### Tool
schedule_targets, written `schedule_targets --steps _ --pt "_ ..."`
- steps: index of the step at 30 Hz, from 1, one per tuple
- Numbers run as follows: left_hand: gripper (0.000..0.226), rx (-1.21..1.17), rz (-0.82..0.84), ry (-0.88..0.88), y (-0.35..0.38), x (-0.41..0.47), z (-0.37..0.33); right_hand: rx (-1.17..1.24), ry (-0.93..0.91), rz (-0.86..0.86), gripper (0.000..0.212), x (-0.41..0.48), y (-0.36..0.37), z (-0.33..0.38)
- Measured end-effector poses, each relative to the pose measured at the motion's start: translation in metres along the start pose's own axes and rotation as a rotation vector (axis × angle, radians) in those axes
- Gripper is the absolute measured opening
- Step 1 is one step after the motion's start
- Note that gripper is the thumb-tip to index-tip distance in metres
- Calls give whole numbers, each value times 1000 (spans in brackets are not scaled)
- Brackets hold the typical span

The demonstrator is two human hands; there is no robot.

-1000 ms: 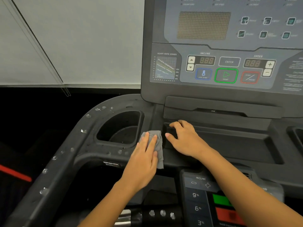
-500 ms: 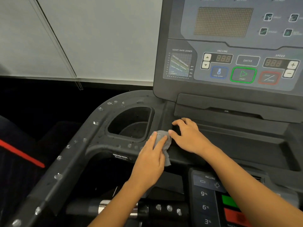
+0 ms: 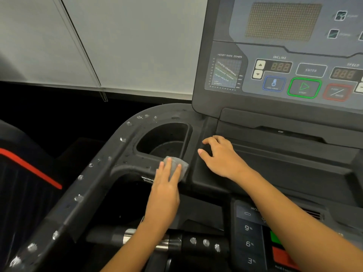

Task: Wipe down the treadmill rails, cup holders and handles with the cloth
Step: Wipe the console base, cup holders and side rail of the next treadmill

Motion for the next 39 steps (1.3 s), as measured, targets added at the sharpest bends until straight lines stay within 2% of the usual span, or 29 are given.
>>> schedule_targets --steps 4,10,15,18,21,25,33,39 --pt "71 11 49 90 1 -1 -12 -20 -35 -3 47 3 6 11" --pt "70 76 30 -43 -9 -1 15 -62 -23 -5 47 7 8 9" --pt "78 88 113 155 -1 9 -8 -124 -62 -90 42 7 10 4" --pt "82 165 181 175 1 27 -9 -139 -74 -124 42 5 13 2" --pt "75 198 210 152 2 52 -6 -143 -61 -132 44 5 16 0" --pt "54 142 247 178 -4 73 -13 -206 -45 -144 48 8 21 -6" --pt "58 70 334 203 -11 37 -10 -268 24 -132 54 12 20 -10" --pt "49 24 300 104 1 69 2 -253 24 -124 55 10 22 -11"
Point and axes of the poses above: each hand's wrist, its own x-axis towards the middle knuckle, its own y-axis out of the palm, z = x × y, the point moved 5 cm from there along x, towards the middle knuckle, and after that the axes turned 11 degrees about y, right-handed, at the moved point
